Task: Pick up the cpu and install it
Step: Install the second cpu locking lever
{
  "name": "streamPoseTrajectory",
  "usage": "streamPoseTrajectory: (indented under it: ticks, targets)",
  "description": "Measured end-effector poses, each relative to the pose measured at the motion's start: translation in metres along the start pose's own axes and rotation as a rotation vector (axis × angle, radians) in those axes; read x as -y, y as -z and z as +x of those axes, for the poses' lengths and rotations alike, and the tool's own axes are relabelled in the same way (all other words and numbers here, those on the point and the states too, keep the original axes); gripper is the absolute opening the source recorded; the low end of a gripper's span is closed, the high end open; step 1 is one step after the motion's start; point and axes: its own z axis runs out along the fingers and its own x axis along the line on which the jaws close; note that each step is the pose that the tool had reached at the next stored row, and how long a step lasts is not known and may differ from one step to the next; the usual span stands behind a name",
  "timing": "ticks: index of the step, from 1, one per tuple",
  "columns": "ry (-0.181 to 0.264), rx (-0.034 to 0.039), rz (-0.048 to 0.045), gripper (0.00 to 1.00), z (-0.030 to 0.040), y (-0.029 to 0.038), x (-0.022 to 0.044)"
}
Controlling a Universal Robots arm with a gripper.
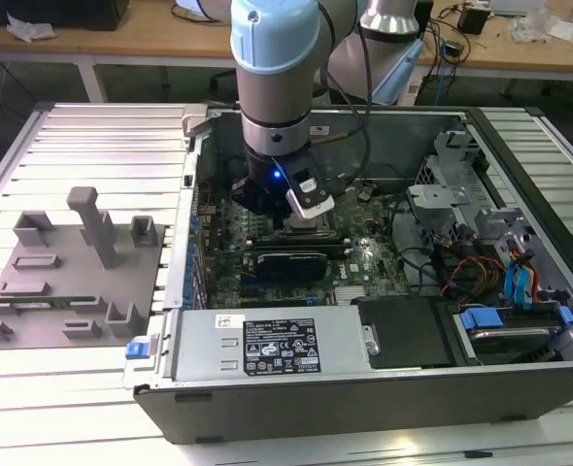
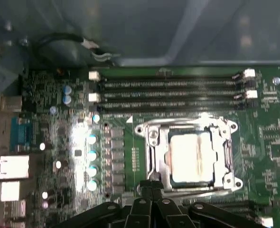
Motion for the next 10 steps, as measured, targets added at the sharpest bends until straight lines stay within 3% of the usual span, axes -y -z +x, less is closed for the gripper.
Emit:
streamPoseTrajectory:
  ticks: [5, 10]
  targets:
    - [0.0, 0.0, 0.0, 0.11, 0.0004, -0.0009, -0.0086]
    - [0.0, 0.0, -0.0005, 0.11, 0.0005, -0.0011, -0.01]
